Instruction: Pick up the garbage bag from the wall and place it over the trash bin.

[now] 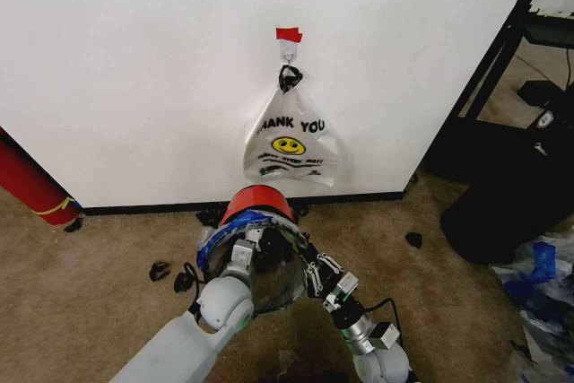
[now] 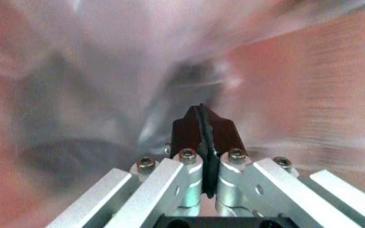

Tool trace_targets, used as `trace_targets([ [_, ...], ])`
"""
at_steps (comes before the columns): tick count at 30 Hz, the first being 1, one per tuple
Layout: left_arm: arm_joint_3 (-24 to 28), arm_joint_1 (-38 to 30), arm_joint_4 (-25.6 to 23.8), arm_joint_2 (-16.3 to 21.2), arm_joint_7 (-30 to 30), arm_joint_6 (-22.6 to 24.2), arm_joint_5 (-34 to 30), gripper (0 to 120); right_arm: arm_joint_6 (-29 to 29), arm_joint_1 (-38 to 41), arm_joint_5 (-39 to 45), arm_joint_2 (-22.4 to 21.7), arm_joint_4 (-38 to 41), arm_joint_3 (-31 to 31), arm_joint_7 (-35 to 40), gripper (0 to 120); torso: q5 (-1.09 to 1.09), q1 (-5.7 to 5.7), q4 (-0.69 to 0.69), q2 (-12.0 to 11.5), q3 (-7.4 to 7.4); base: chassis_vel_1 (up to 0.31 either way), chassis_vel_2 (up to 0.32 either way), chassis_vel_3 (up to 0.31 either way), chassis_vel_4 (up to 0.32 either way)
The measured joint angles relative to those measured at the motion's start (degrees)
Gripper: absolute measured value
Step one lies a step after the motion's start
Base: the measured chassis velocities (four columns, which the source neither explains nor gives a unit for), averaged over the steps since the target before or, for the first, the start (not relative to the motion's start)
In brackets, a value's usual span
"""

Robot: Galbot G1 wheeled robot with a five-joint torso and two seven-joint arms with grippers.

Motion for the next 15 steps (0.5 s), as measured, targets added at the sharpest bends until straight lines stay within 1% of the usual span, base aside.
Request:
trace_targets([
  [2, 0.2, 0.9, -1.5, -0.2, 0.1, 0.0, 0.0, 0, -0.1, 0.6, 0.4, 0.6, -0.9, 0.1, 0.9, 1, 0.00, 0.00, 0.01, 0.0, 0.00, 0.000, 0.000, 0.000, 0.000],
  [6, 0.1, 1.5, -1.8, -1.0, -0.1, -1.3, 0.8, 0, -0.5, 1.0, 1.5, 1.6, -1.4, 0.0, 1.5, 1, 0.00, 0.00, 0.01, 0.0, 0.00, 0.000, 0.000, 0.000, 0.000],
  [7, -0.2, 1.3, -0.8, -1.7, -0.7, -3.0, 1.9, 0, -0.9, 1.0, 2.1, 1.9, -1.4, -0.2, 2.0, 1, 0.00, 0.00, 0.00, 0.0, 0.00, 0.000, 0.000, 0.000, 0.000],
  [10, -1.5, 0.4, 1.7, -2.7, -1.7, -5.6, 3.3, 0, -1.2, 0.6, 2.6, 2.1, -1.2, -0.8, 2.3, 1, -0.01, 0.00, 0.01, 0.0, 0.00, 0.000, 0.000, 0.000, 0.000],
  [12, -2.2, 0.0, 2.9, -3.2, -2.0, -6.3, 3.6, 0, -1.3, 0.2, 2.6, 2.1, -1.1, -1.0, 2.3, 1, 0.00, 0.00, 0.00, 0.0, 0.00, 0.000, 0.000, 0.000, 0.000],
  [14, -2.3, 0.0, 3.1, -3.3, -2.0, -6.4, 3.6, 0, -1.3, 0.2, 2.6, 2.1, -1.1, -1.0, 2.3, 1, 0.00, 0.00, 0.01, 0.0, 0.00, 0.000, 0.000, 0.000, 0.000],
  [15, -2.9, -0.3, 4.2, -3.7, -2.3, -7.0, 4.0, 0, -1.3, -0.2, 2.7, 2.1, -1.0, -1.2, 2.4, 1, -0.01, 0.00, 0.00, 0.0, 0.00, 0.000, 0.000, 0.000, 0.000],
])
